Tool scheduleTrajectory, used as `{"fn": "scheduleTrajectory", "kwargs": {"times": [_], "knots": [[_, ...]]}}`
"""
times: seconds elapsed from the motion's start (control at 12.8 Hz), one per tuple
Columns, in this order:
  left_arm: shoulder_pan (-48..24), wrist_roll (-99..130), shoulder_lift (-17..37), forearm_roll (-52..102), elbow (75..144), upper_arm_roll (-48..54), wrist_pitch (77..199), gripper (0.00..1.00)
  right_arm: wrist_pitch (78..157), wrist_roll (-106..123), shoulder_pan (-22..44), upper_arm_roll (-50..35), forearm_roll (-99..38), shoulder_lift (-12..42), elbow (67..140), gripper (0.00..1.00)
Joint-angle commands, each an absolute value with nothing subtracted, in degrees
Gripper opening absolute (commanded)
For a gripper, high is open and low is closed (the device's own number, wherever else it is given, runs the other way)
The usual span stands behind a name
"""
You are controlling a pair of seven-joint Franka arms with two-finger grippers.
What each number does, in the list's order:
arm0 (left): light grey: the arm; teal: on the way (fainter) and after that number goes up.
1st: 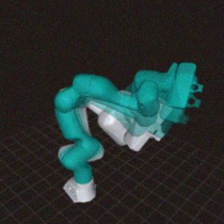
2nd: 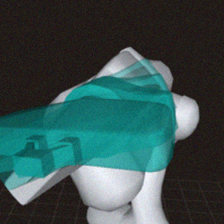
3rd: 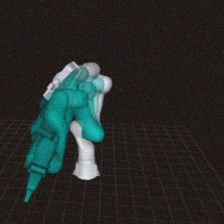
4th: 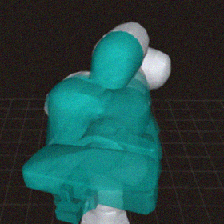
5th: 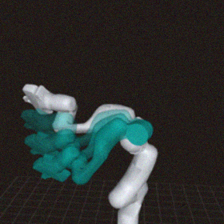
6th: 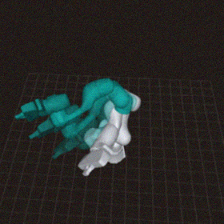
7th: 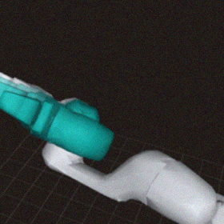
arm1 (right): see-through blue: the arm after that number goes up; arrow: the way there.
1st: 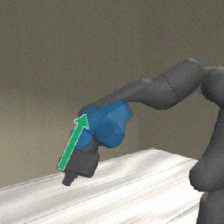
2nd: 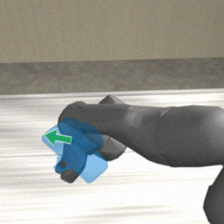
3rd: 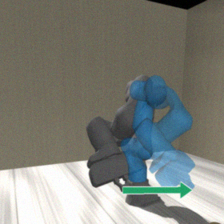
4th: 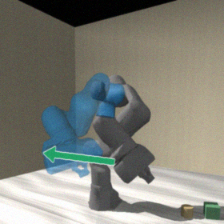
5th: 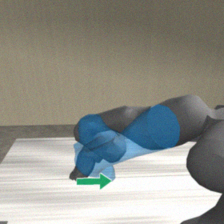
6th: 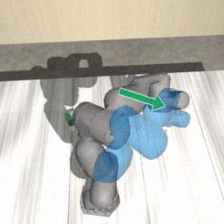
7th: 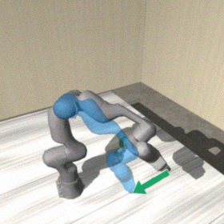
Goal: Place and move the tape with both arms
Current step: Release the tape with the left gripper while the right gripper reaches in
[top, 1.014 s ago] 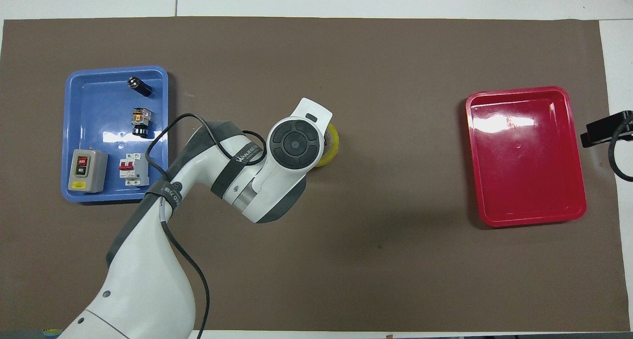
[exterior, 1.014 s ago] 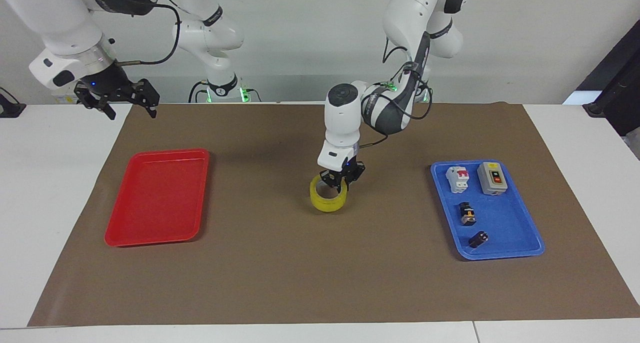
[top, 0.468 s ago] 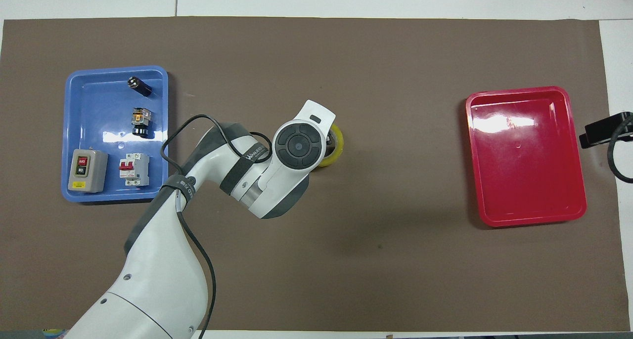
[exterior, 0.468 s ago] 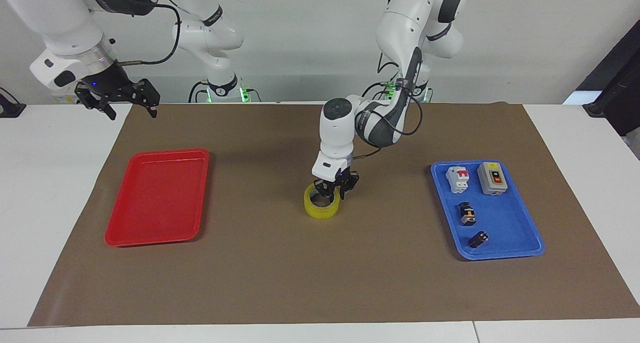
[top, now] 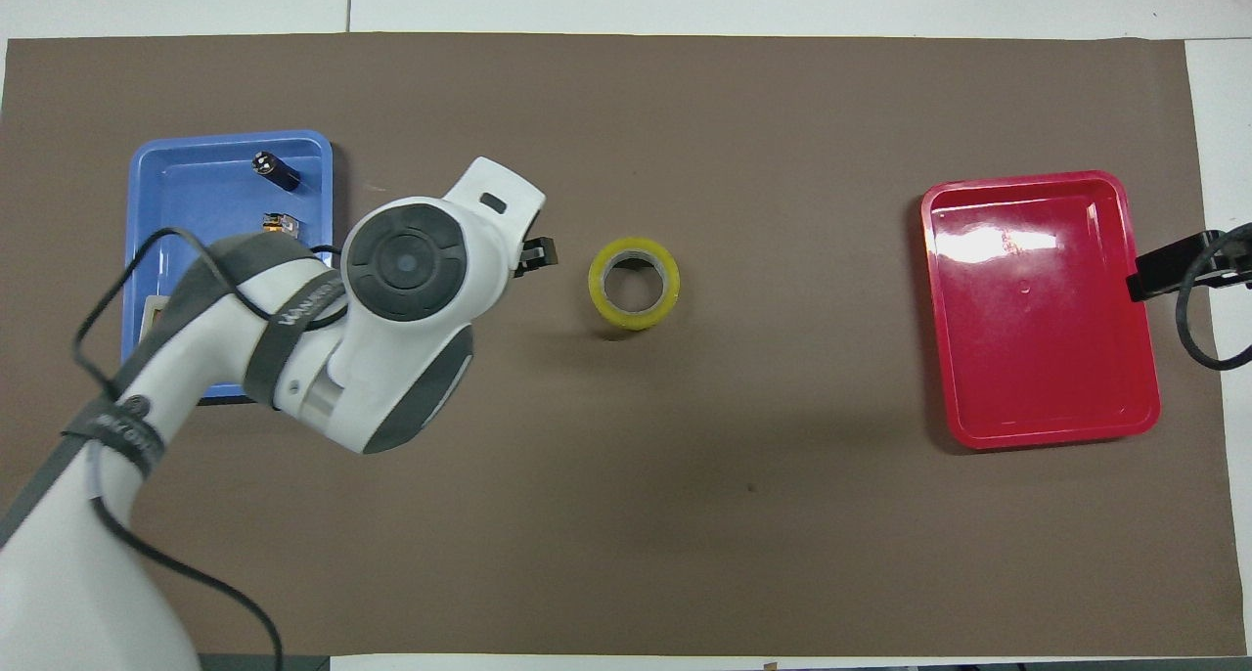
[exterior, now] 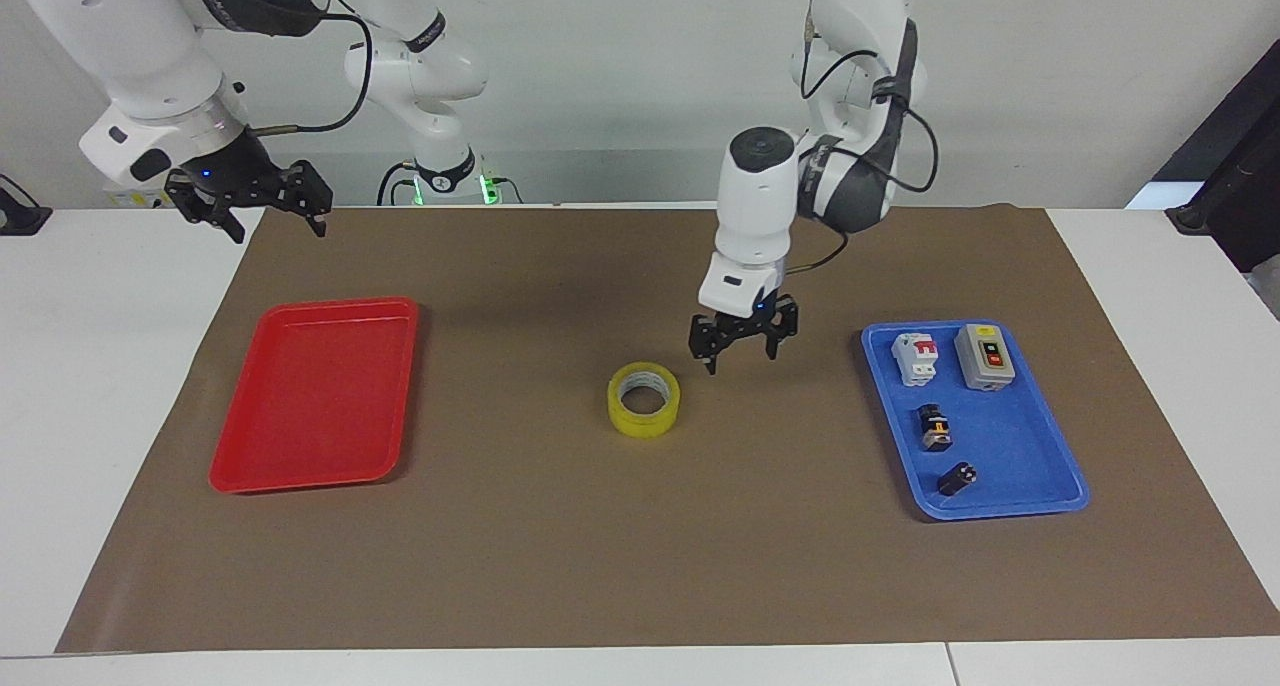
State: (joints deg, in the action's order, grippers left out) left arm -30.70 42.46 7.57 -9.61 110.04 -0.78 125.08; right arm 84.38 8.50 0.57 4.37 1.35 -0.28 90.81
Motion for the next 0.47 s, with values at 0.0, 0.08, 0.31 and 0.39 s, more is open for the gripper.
{"fn": "scheduleTrajectory", "kwargs": {"times": [0.0,0.08,0.31,0.39], "knots": [[-23.0,27.7,-0.1,-4.0,114.1,-0.3,119.8,1.00,89.6,9.1,0.6,4.2,0.5,-3.2,96.3,1.00],[-19.7,21.1,-1.6,0.1,113.7,-0.5,117.7,1.00,90.8,8.4,2.9,4.1,0.5,-3.3,96.4,1.00],[-9.3,8.7,-1.0,4.9,106.4,-1.0,110.2,1.00,91.7,6.2,6.4,4.1,0.7,-4.0,98.3,1.00],[-7.2,5.0,-0.7,4.9,103.7,-1.0,107.9,1.00,92.5,4.7,7.2,4.0,0.6,-3.9,98.1,1.00]]}}
